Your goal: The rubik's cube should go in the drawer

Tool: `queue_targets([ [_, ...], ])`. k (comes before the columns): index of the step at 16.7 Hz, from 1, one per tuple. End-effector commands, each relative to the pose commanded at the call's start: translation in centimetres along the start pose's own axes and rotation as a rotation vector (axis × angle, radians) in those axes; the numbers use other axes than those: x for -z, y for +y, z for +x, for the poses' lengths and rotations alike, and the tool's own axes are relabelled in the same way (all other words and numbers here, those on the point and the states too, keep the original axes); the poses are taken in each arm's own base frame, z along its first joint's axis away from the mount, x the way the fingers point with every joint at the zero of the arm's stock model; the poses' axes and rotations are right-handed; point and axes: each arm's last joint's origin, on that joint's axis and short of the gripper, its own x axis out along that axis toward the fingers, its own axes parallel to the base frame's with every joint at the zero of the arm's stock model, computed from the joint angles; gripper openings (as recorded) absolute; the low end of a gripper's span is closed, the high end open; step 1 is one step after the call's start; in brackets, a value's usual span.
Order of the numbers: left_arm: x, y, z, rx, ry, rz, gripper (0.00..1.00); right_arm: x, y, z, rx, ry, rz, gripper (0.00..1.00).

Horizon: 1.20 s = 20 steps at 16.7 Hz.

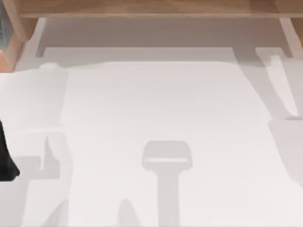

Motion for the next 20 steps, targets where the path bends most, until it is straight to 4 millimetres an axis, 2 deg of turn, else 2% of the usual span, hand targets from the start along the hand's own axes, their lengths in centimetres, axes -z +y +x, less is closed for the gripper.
queue_targets([
  [11, 0.00, 0.00, 0.00, 0.000, 0.000, 0.000, 1.00, 0.00, 0.00, 0.00, 0.000, 0.000, 0.000, 0.02],
  [20, 0.00, 0.00, 0.00, 0.000, 0.000, 0.000, 1.00, -0.09, 0.11, -0.08, -0.003, -0.002, 0.002, 0.00],
])
